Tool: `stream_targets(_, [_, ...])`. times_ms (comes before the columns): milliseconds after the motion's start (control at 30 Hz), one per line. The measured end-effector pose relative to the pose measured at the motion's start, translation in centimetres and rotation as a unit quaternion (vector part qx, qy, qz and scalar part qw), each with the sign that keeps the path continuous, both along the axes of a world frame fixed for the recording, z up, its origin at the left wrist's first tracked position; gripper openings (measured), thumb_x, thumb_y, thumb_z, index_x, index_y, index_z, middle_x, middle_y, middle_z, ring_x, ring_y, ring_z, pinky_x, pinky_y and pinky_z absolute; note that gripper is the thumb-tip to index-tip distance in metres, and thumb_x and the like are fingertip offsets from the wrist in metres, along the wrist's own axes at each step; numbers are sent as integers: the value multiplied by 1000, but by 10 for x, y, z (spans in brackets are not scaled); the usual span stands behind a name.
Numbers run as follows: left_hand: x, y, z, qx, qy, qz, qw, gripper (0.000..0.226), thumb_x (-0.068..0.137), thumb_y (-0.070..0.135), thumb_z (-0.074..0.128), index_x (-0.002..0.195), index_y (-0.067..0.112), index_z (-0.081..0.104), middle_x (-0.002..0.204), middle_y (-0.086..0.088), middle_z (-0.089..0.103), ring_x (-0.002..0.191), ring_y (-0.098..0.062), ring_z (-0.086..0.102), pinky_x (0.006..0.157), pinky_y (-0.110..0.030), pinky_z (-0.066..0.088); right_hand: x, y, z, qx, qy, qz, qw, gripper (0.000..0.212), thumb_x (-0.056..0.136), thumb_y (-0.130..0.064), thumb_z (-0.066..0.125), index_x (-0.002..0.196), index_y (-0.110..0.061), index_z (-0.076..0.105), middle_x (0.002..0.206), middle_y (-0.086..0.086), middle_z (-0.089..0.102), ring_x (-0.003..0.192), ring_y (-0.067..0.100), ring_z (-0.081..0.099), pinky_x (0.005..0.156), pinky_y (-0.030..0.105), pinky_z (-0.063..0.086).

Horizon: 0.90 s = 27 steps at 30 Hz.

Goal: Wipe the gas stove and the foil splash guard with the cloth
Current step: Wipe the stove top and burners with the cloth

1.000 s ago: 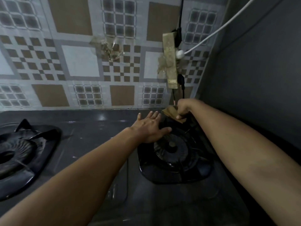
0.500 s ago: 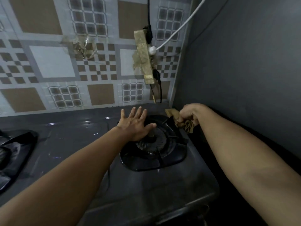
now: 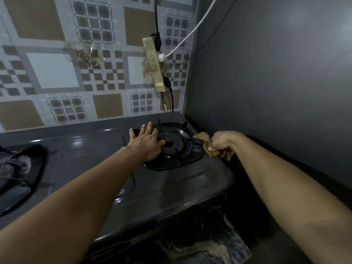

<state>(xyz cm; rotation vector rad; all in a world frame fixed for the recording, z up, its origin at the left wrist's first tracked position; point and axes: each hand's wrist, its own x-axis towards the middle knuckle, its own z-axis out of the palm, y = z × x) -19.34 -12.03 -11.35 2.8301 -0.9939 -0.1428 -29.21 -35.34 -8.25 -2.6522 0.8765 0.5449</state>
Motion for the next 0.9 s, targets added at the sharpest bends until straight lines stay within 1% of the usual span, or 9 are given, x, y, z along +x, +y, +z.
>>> stream_targets(167, [-18,19,2,14,6,3,1000,47,96,29,43,139,8,45,162,-12,5,149,-31,9,115,-61,8,-30,30,-9,-78,-6,41,996,48,103,-18,34,146,1,28,148,17,40,131,31,44,104,31,36])
stream_targets(233, [-25,27,4,-1,3,16,1000,44,94,24,48,134,6,51,157,-15,24,144,-33,25,116,-57,17,-43,36,-10,-112,11,57,992,51,101,-19,35,148,0,26,153,17,32,135,32,40,108,34,34])
stream_targets(300, [-32,33,6,-13,-2,37,999,38,92,20,50,126,5,55,139,-19,49,128,-36,45,111,-51,31,-61,45,-13,-133,35,76,988,59,99,-22,37,151,-1,18,160,16,15,143,36,26,115,40,29])
stream_targets(367, [-37,37,5,-31,9,59,998,32,92,18,50,119,6,58,124,-20,58,115,-38,55,104,-47,39,-79,67,-17,-138,41,91,985,60,96,-24,38,150,-3,21,160,17,8,145,38,16,116,46,24])
stream_targets(467, [-39,37,6,-56,28,82,995,30,92,18,50,118,6,58,123,-20,59,113,-39,56,102,-47,42,-104,119,-32,-98,-53,149,983,64,97,-41,35,148,-4,25,158,21,14,146,36,12,118,47,18])
stream_targets(567, [-40,34,10,-41,21,90,995,30,91,18,51,117,6,57,122,-18,59,113,-38,57,102,-50,42,-111,128,-51,-101,-148,107,978,69,100,-50,23,150,-2,19,160,17,14,148,33,9,120,46,12])
stream_targets(733, [-39,34,9,-22,19,112,993,36,89,17,53,124,7,53,128,-17,56,117,-37,55,107,-55,35,-104,78,-56,-147,-125,0,981,64,101,-45,18,151,-6,16,159,18,14,145,38,16,117,49,18])
stream_targets(833, [-35,34,13,-27,47,107,993,40,88,18,56,127,6,51,129,-18,54,118,-39,53,109,-57,32,-112,100,-65,-163,-144,4,976,65,99,-45,17,152,-8,15,158,22,16,143,43,14,118,52,15])
stream_targets(900, [-29,35,15,-34,67,95,993,42,87,21,59,125,5,50,127,-19,54,117,-39,54,108,-57,35,-125,135,-71,-180,-176,57,966,71,93,-48,10,151,-8,20,156,23,21,144,43,14,118,52,13])
